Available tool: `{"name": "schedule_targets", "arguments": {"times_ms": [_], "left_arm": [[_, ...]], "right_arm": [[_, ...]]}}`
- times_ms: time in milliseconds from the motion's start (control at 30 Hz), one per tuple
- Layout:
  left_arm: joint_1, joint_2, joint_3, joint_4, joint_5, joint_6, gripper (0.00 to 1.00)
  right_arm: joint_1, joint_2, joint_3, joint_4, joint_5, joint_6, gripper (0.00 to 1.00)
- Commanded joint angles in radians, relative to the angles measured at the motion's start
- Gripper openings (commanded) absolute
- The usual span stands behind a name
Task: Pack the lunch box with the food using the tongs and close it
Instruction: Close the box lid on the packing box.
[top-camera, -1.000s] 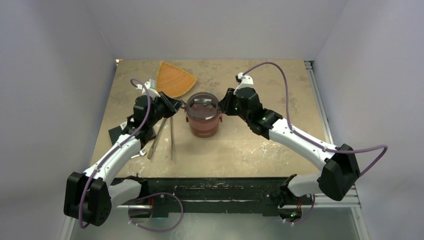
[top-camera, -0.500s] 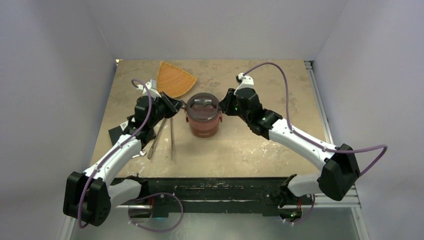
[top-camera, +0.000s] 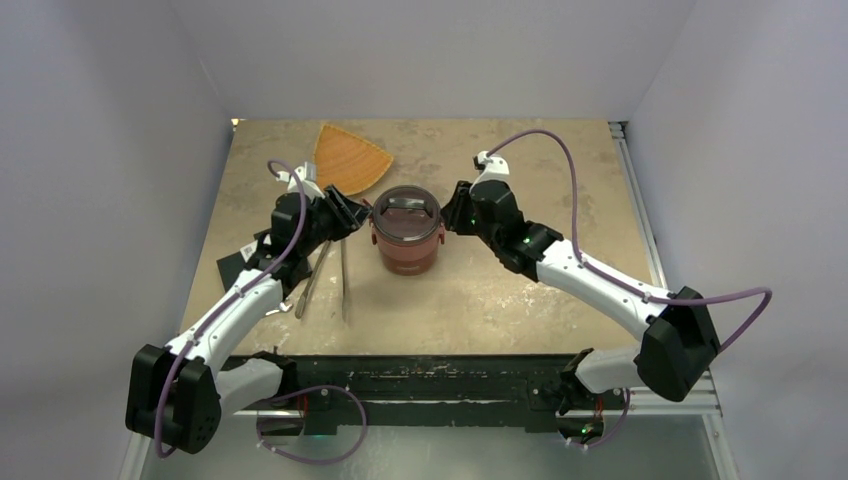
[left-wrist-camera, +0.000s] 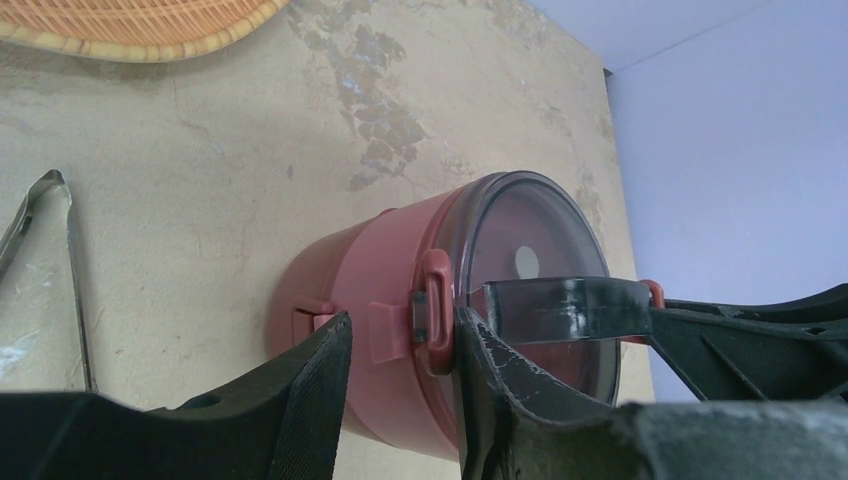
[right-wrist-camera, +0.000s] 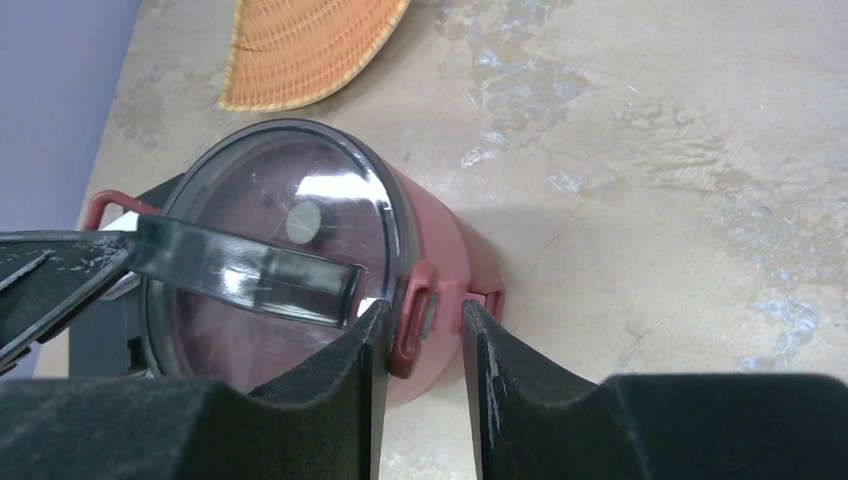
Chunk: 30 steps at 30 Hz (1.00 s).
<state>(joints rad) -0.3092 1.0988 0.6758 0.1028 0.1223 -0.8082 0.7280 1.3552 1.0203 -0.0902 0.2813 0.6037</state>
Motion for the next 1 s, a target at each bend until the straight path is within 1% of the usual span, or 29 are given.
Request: {"name": "schedule_targets", "arguments": {"times_ms": [0, 167, 333, 433, 500, 633, 733, 800, 900, 967], "left_arm": [[-0.004, -0.023, 0.035, -0.013, -0.018, 0.044, 0.4], [-0.004, -0.028, 0.034, -0.03, -0.022, 0.059, 0.41], [-0.004, -0.045, 0.056, -0.057, -0.037, 0.109, 0.46], [-0.004, -0.057, 0.098, -0.097, -0.048, 0.176, 0.51], [-0.004, -0.066, 0.143, -0.165, -0.068, 0.236, 0.56], [-0.004, -0.066, 0.245, -0.247, -0.079, 0.38, 0.63], [-0.004, -0.018, 0.338, -0.293, -0.002, 0.499, 0.64], [-0.005, 0.036, 0.4, -0.312, 0.112, 0.578, 0.63], [-0.013, 0.095, 0.442, -0.279, 0.31, 0.627, 0.61], [-0.022, 0.132, 0.458, -0.247, 0.382, 0.664, 0.61]], "right_arm": [[-0.003, -0.021, -0.02, 0.008, 0.059, 0.009, 0.35], [-0.004, -0.037, -0.048, 0.015, 0.074, 0.016, 0.37], [-0.009, -0.041, -0.07, 0.029, 0.061, 0.023, 0.38], [-0.015, -0.045, -0.075, 0.036, 0.049, 0.025, 0.39], [-0.018, -0.053, -0.073, 0.035, 0.044, 0.02, 0.41], [-0.027, -0.081, -0.064, 0.031, 0.042, 0.0, 0.45], [-0.041, -0.101, -0.059, 0.019, 0.034, -0.026, 0.49], [-0.051, -0.122, -0.061, 0.014, 0.019, -0.042, 0.52], [-0.07, -0.153, -0.082, 0.025, -0.003, -0.076, 0.55], [-0.085, -0.175, -0.099, 0.035, -0.021, -0.097, 0.57]]}}
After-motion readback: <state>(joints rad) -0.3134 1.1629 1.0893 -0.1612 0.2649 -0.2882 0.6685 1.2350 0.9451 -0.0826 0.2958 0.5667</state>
